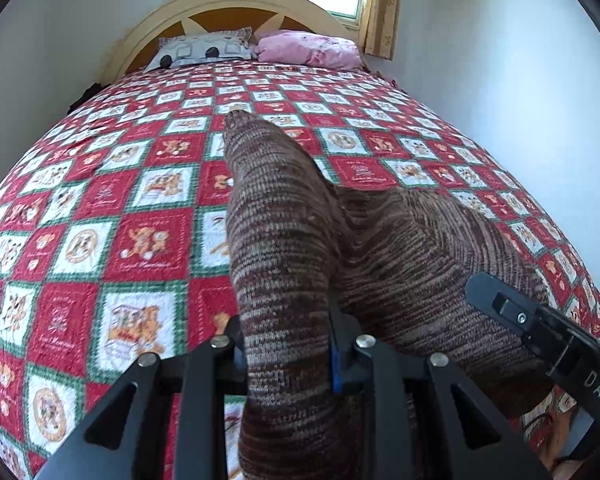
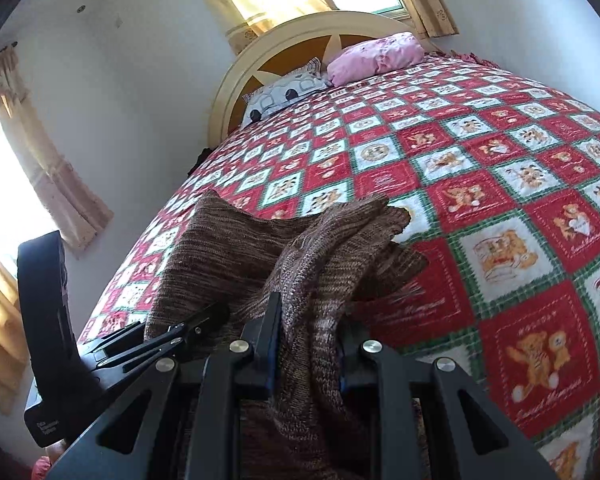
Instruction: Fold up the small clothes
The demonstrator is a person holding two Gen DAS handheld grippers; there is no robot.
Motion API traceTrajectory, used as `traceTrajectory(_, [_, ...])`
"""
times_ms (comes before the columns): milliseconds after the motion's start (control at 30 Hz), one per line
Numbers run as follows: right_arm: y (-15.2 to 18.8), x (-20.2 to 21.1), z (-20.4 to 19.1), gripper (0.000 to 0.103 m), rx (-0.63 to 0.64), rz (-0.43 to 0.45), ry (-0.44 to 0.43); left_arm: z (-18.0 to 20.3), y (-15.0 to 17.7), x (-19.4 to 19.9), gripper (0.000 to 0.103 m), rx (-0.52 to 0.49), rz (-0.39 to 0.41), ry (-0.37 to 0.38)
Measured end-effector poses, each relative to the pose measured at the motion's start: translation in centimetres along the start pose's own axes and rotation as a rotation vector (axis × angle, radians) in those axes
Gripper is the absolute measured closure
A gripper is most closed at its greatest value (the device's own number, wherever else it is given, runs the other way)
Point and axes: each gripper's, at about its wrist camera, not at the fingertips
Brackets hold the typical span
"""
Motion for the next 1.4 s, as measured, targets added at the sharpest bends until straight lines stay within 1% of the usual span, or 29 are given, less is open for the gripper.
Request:
traceTrajectory(133, [0.8, -0.3, -1.3, 0.081, 0.006, -0.012, -0.013, -1.1, 0.8, 0.6, 0.076, 0.002, -0.001, -0.02])
traceTrajectory(300, [1.8, -0.5, -3.1, 0.081, 0.021, -0.03, -0.035, -2.8, 1.7, 1.2, 0.076, 0.028, -0.013, -0.03])
traceTrajectory(500, [2.5, -1.0, -4.9, 0.081, 0.03, -0.048, -0.06, -4.7, 2.3, 2.3, 0.076, 0.046, -0.006, -0.052])
traceTrajectory(667, [3.0, -1.7, -7.2, 0.081, 0.061, -0.062, -0.071, -6.6, 2.7, 3.0, 0.076, 0.073, 0.001, -0.07])
traceTrajectory(933, [3.6, -3.6, -10.6, 0.081, 0.11, -0.09, -0.087, -9.9, 3.5, 4.0, 0.076, 0.113, 0.007, -0.096])
traceTrajectory(1200, [4.4, -5.6, -14.3, 0.081, 0.176, -0.123, -0.125, -13.4, 3.9, 4.9, 0.076, 0.16, 0.012, -0.15])
traceTrajectory(1400, [4.8, -7.0, -16.1, 0.081, 0.201, -0.14, -0.146, -15.6, 4.1, 5.4, 0.076, 0.189, 0.017, -0.175])
Point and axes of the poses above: each gripper's, at about its wrist camera, not at the fingertips, and x roughly against the way its jaws point, z to its right, y to its underside, and after that the axes turned 3 degrees about -y, right-handed
